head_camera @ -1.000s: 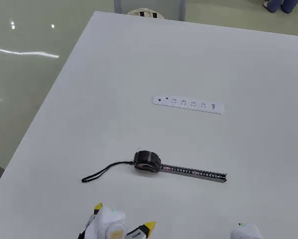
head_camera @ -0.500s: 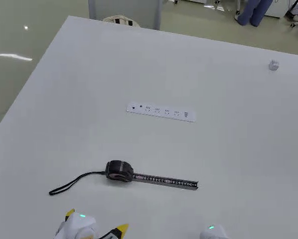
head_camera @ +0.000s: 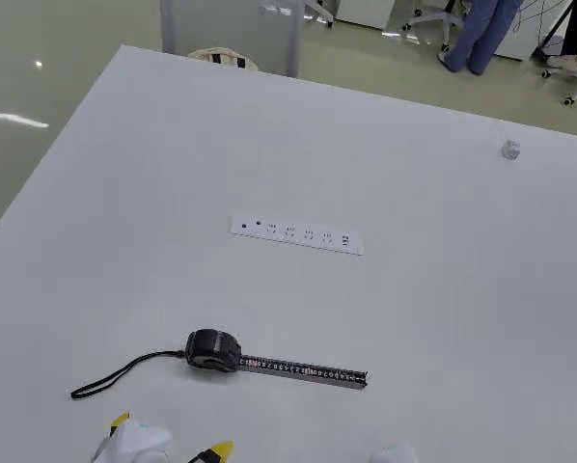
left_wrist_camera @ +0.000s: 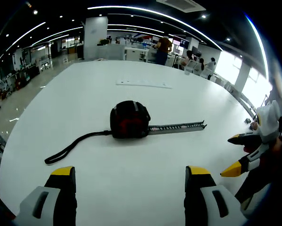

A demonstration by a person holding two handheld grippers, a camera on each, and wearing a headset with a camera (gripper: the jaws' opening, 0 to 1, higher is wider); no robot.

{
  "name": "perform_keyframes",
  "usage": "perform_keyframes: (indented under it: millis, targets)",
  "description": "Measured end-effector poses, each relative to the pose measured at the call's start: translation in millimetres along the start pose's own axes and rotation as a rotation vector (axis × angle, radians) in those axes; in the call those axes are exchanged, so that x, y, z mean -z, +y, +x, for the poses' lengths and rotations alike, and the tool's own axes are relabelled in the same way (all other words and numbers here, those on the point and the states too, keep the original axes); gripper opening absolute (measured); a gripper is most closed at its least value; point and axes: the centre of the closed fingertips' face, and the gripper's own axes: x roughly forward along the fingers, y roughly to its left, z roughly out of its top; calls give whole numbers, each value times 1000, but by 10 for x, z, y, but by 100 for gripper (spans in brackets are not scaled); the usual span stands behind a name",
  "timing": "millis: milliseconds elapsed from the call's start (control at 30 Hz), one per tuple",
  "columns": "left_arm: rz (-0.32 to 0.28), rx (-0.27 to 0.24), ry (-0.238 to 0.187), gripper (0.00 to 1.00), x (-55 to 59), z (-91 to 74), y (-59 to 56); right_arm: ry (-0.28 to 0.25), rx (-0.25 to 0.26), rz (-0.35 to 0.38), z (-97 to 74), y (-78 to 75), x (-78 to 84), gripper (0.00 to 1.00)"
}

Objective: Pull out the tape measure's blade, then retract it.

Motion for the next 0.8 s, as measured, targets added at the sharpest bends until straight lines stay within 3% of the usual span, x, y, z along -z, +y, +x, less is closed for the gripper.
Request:
perform_keyframes:
  millis: [800]
  targets:
    - [1, -2, -15, 89, -242, 254, -61, 7, -13, -62, 223, -249, -242, 96]
